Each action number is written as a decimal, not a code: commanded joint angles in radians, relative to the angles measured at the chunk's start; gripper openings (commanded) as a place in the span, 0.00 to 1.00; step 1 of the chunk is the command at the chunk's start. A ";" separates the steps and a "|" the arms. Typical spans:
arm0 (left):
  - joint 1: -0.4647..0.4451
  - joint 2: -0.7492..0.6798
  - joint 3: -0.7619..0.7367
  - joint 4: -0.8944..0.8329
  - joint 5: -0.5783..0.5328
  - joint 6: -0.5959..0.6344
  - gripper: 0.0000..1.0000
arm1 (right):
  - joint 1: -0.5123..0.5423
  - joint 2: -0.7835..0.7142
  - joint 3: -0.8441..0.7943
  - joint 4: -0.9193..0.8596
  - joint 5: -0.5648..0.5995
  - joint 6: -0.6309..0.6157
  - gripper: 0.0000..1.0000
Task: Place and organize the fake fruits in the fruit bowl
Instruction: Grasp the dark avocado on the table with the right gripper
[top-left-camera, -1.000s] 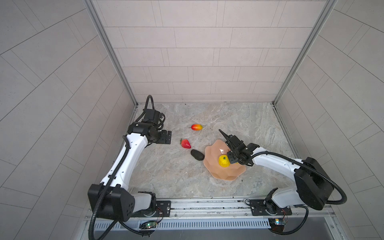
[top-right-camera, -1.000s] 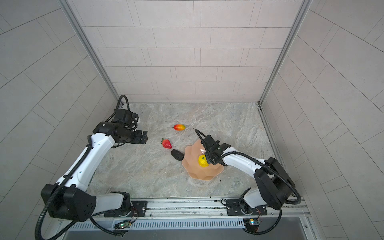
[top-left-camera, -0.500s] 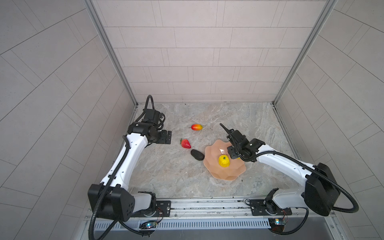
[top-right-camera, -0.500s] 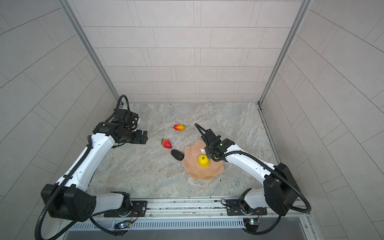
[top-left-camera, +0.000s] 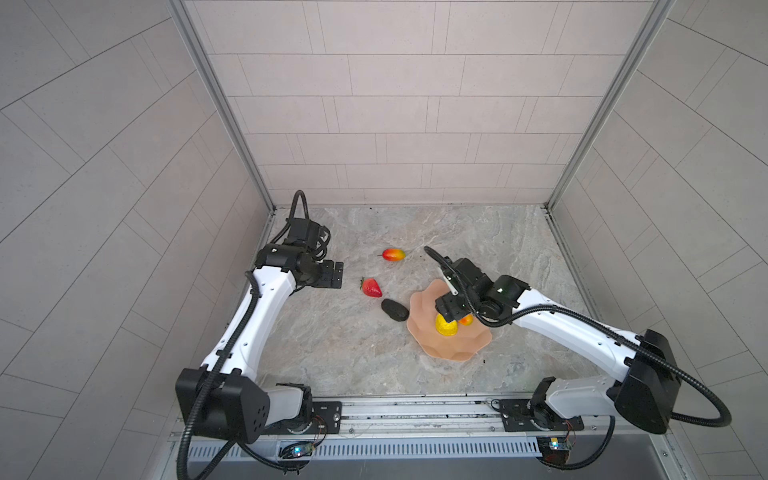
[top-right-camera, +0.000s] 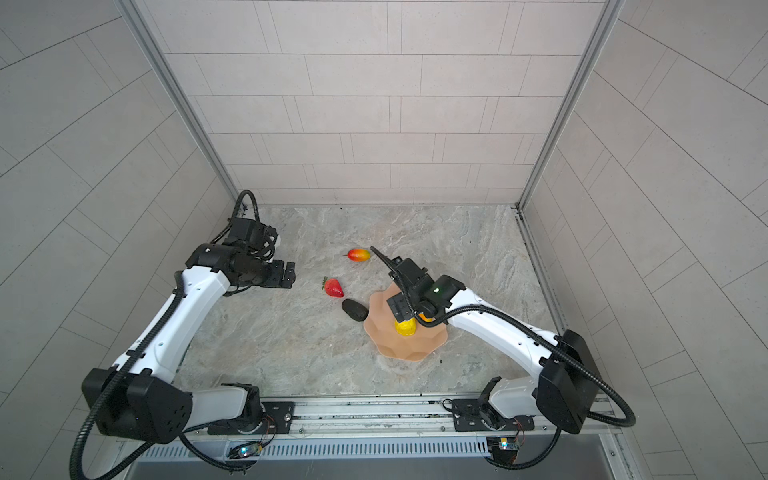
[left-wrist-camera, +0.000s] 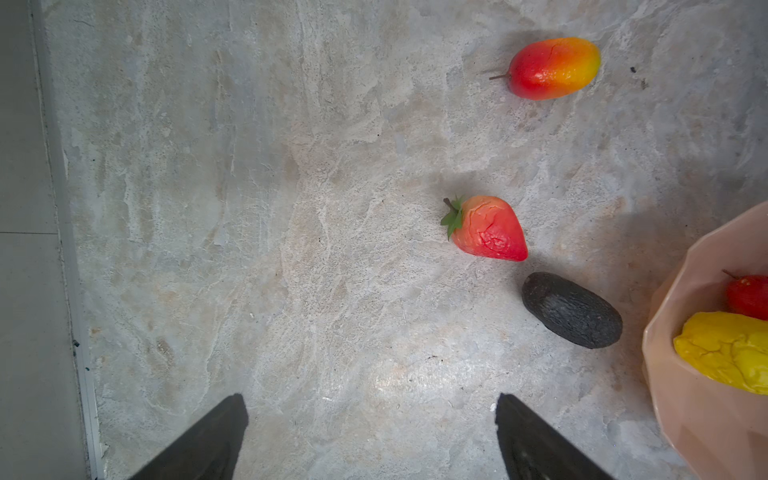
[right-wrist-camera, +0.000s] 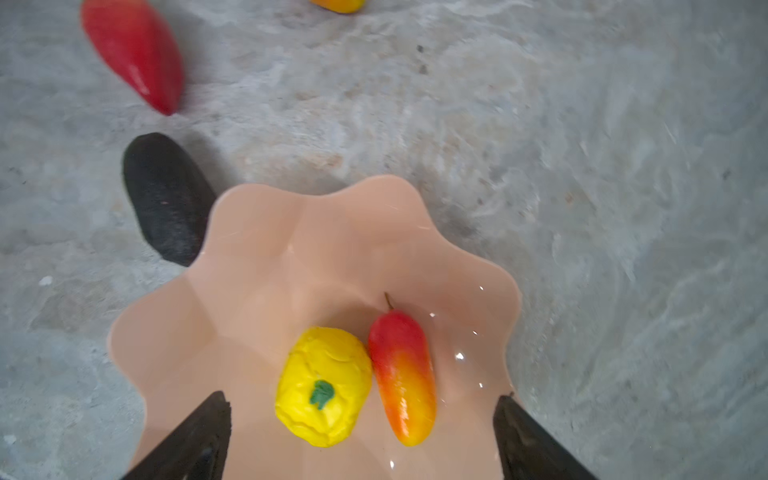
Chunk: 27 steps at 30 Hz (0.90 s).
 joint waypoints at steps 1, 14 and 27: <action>0.005 -0.016 -0.005 -0.003 0.000 0.011 1.00 | 0.062 0.124 0.094 0.049 -0.070 -0.077 0.97; 0.006 -0.026 -0.009 -0.003 -0.017 0.012 1.00 | 0.109 0.632 0.466 0.009 -0.100 -0.174 0.85; 0.006 -0.021 -0.007 -0.005 -0.017 0.012 1.00 | 0.112 0.685 0.500 0.005 -0.135 -0.177 0.32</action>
